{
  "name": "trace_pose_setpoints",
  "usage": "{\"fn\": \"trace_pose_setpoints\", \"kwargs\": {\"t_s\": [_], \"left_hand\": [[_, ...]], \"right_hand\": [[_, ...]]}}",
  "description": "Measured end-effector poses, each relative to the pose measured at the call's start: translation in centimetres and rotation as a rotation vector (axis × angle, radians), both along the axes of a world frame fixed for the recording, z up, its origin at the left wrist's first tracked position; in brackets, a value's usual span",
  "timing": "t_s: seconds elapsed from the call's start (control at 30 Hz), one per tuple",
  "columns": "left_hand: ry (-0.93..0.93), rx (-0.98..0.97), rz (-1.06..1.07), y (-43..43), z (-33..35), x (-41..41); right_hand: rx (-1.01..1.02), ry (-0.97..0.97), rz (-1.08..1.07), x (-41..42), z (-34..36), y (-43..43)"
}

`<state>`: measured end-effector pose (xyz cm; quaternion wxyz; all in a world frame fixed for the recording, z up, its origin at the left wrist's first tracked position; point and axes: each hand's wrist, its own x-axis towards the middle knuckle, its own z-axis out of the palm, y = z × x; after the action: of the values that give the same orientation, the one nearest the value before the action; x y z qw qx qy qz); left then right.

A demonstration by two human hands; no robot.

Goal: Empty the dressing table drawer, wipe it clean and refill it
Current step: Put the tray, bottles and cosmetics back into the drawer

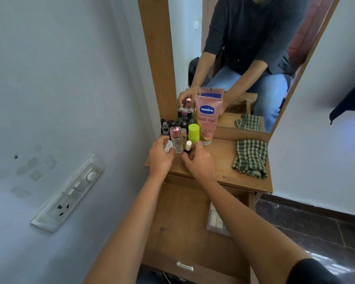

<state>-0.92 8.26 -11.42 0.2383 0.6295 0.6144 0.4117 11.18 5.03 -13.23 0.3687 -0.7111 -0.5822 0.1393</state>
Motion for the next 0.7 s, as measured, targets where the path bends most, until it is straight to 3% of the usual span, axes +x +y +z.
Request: {"fn": "trace_pose_setpoints", "kwargs": {"t_s": [0.17, 0.53, 0.7], "left_hand": [[0.02, 0.037, -0.004, -0.3, -0.4, 0.8], [0.362, 0.08, 0.187, 0.8, 0.1, 2.2], [0.212, 0.169, 0.215, -1.2, 0.8, 1.6]], "right_hand": [[0.016, -0.001, -0.009, 0.0, -0.2, -0.1], [-0.01, 0.043, -0.044, 0.2, -0.7, 0.6], [-0.014, 0.07, -0.052, 0.4, -0.6, 0.5]]}}
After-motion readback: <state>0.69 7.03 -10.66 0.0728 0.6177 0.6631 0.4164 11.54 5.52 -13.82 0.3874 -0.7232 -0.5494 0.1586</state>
